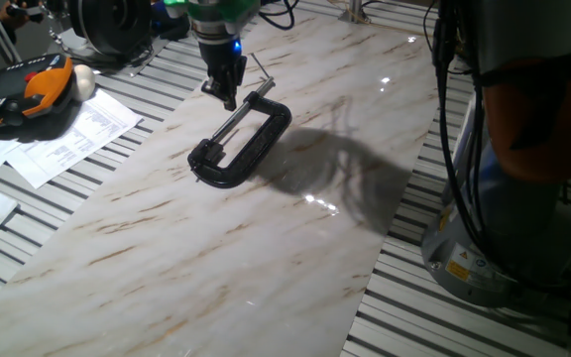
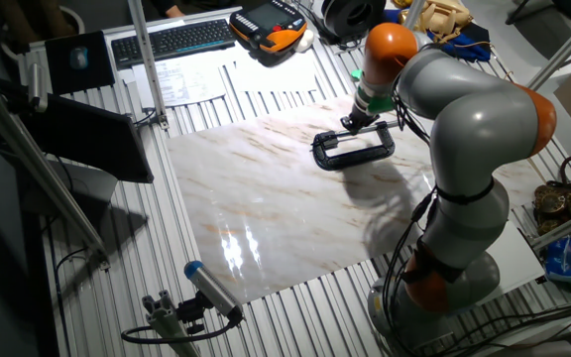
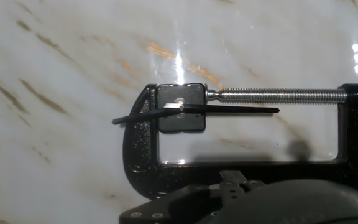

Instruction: Turn the hands of a clock

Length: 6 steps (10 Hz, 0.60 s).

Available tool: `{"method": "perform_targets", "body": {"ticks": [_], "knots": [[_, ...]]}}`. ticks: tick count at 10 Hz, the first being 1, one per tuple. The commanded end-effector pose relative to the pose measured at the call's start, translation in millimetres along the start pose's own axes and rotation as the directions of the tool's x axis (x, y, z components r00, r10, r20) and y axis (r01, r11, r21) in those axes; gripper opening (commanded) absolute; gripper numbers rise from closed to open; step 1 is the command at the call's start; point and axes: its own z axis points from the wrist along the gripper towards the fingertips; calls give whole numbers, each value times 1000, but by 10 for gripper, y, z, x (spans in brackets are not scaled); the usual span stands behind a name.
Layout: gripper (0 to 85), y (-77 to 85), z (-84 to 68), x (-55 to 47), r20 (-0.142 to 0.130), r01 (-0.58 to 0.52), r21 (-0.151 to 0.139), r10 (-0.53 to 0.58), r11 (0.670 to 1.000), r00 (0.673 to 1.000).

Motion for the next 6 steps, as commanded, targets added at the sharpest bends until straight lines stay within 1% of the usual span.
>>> {"method": "perform_targets", "body": {"ticks": [1,6], "knots": [[0,-11,33,-1,2,-2,2,2,1000,1000],[0,-60,223,48,5,-17,4,17,1000,1000]]}}
